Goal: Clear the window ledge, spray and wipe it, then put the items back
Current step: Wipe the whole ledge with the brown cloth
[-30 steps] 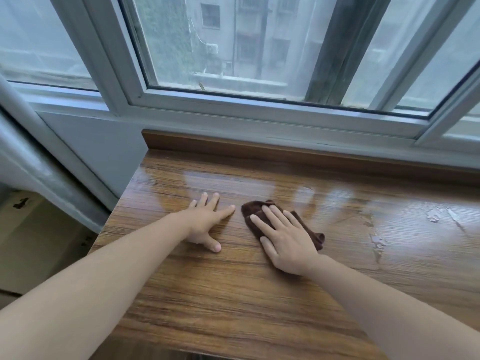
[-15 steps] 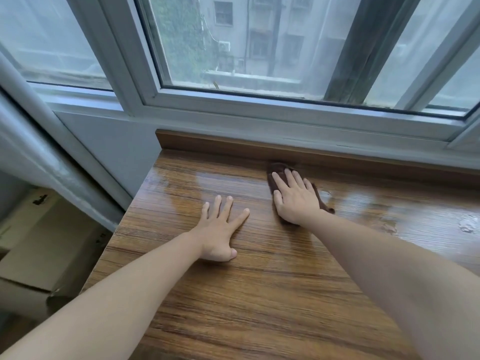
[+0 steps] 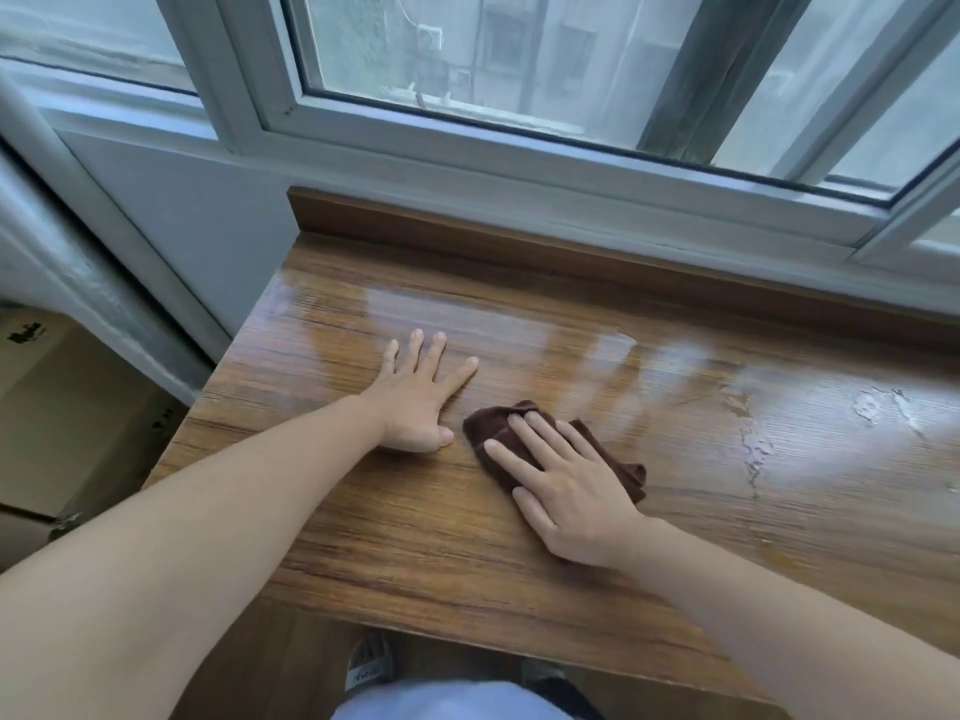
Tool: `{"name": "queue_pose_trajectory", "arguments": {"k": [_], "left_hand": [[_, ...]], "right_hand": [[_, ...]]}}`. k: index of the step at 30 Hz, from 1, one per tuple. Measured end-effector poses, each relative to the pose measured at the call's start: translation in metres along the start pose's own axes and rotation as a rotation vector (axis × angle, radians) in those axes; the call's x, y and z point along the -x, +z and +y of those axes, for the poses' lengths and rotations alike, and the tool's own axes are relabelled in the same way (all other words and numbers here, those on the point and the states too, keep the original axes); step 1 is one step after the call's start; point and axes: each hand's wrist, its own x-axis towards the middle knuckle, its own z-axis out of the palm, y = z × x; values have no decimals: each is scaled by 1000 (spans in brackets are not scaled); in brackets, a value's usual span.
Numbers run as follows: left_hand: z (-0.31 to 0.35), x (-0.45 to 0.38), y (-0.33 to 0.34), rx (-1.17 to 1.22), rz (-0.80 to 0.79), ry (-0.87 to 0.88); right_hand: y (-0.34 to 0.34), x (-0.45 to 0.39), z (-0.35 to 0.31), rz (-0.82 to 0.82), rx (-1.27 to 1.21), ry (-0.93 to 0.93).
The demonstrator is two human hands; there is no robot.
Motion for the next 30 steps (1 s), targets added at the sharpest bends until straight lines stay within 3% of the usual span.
{"name": "queue_pose_trajectory", "arguments": {"k": [3, 9, 15, 19, 24, 30], "left_hand": [[-1, 1, 1, -7, 12, 27], [-16, 3, 5, -24, 43, 89], [-14, 3, 14, -62, 133, 81], [-13, 4, 19, -86, 200, 84], [-14, 3, 25, -101, 275, 65], [-13, 1, 25, -90, 280, 77]], "right_hand": [[0, -1, 10, 8, 16, -32], [-10, -55, 30, 69, -1, 211], [-2, -44, 18, 86, 16, 245], [-1, -6, -6, 72, 8, 176], [-1, 22, 1, -80, 59, -100], [-6, -19, 21, 30, 53, 186]]}}
